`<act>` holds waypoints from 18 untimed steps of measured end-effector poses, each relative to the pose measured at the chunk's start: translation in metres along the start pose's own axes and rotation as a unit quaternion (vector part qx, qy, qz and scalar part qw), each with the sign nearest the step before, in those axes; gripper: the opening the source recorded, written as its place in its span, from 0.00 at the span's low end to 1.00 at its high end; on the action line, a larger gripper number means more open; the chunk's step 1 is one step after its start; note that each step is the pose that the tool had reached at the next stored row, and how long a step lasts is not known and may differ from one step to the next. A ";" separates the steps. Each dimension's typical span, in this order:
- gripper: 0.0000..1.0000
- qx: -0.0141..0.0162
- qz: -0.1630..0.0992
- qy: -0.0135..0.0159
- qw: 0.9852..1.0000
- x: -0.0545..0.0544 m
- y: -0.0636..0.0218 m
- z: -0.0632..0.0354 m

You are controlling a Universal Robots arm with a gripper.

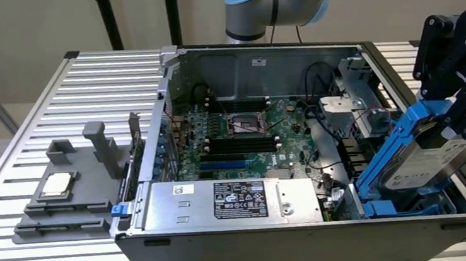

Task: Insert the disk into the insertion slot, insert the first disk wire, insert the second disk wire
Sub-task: 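Insert the disk into the insertion slot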

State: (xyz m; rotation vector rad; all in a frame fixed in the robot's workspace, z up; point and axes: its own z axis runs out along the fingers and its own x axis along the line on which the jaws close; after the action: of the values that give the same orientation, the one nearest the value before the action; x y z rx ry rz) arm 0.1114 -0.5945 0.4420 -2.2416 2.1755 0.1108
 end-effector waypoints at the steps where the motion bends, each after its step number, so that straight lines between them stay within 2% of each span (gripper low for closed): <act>1: 0.32 0.000 0.000 0.000 1.000 0.000 0.0000 0.0002; 8: 0.32 0.000 0.000 -0.003 1.000 0.002 0.0000 0.0019; 18: 0.32 0.000 0.000 -0.010 1.000 0.003 -0.0001 0.0057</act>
State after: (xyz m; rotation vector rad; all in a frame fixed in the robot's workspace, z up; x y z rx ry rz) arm 0.1114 -0.5971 0.4361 -2.2315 2.1649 0.1318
